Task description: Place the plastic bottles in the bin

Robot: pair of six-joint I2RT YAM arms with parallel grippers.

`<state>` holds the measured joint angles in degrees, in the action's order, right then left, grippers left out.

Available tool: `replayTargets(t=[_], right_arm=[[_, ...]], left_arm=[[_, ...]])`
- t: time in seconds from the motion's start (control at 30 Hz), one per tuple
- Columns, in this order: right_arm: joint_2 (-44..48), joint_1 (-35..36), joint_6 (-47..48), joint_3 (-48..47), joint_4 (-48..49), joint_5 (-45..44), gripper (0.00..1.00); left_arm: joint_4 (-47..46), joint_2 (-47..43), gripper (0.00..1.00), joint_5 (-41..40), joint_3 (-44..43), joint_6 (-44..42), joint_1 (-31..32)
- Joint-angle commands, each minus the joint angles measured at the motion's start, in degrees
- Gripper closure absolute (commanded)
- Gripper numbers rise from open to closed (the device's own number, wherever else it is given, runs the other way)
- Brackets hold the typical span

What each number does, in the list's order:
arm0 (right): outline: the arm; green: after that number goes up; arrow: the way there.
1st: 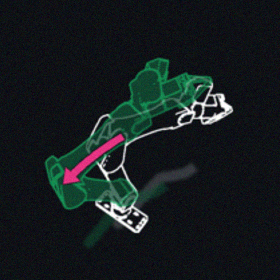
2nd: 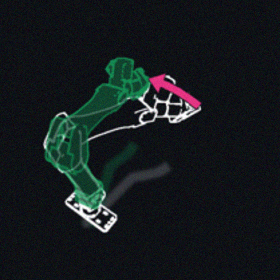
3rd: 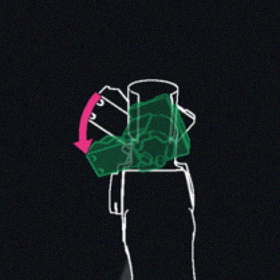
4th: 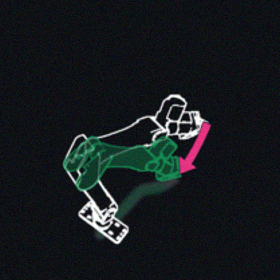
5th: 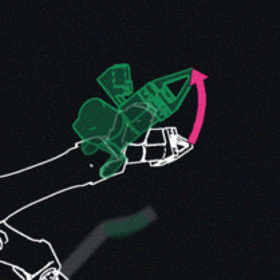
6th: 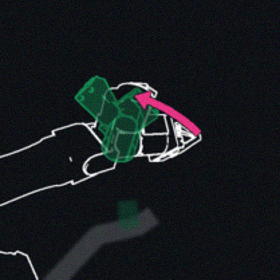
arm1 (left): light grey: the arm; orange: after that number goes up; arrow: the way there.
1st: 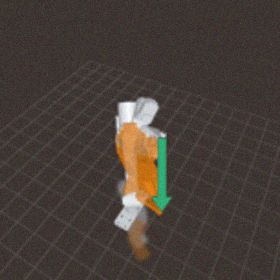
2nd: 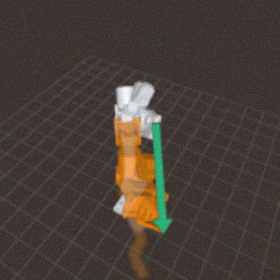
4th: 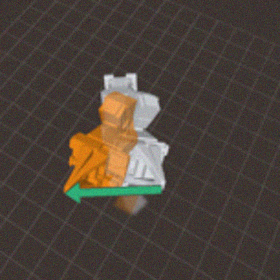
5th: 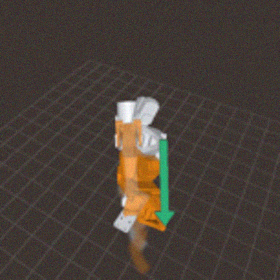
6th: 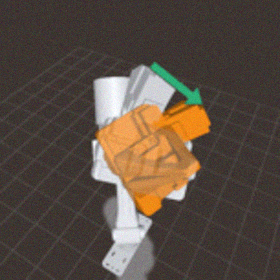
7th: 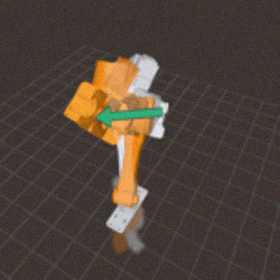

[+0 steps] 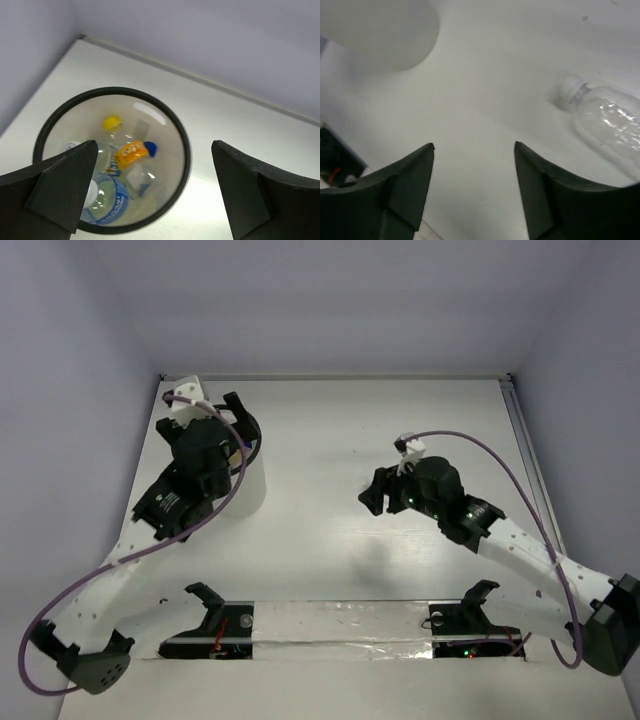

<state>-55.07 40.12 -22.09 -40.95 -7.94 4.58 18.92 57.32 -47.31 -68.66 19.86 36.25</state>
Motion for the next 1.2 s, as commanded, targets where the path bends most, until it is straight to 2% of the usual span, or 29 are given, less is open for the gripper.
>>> replayTargets(t=[0.0, 0.07, 0.1, 0.17, 0.37, 0.63, 0.83, 1.03, 1.17], right_arm=[[-5.21, -0.22, 1.96, -6.84, -5.57, -7.99, 0.25], [-11.01, -0.22, 4.06, -9.4, -7.6, -8.97, 0.15], [-12.94, -0.83, 4.94, -10.89, -10.4, -9.32, 0.05], [-19.0, -1.44, 7.66, -15.72, -13.05, -11.52, 0.01], [-31.92, -3.2, 16.53, -28.02, -26.48, -15.29, 0.0], [-44.07, -6.02, 27.52, -38.85, -39.59, -21.97, 0.0], [-46.53, -7.68, 31.31, -41.31, -41.8, -20.05, 0.0], [-54.44, -8.91, 32.11, -42.72, -43.12, -17.16, 0.01], [-57.6, -9.53, 31.32, -43.77, -41.45, -17.15, 0.07]], left_arm=[[-0.81, -7.02, 0.03, 12.47, 1.15, 1.06, 0.05], [-1.34, -10.19, 0.08, 18.53, 3.26, 1.5, 0.05], [-1.86, -11.78, 0.1, 20.4, 4.23, 1.5, 0.05], [-2.22, -16.96, 0.15, 23.21, 7.57, 1.76, 0.05], [-3.53, -28.66, 0.16, 33.66, 15.83, 3.52, 0.05], [-3.71, -35.08, 0.16, 36.15, 19.97, 1.68, 0.05], [-4.33, -36.66, 0.15, 38.08, 20.94, 1.59, 0.05], [-4.33, -38.59, 0.15, 36.5, 21.64, 1.33, 0.05], [-3.71, -39.39, 0.15, 35.27, 21.82, 0.62, 0.05]])
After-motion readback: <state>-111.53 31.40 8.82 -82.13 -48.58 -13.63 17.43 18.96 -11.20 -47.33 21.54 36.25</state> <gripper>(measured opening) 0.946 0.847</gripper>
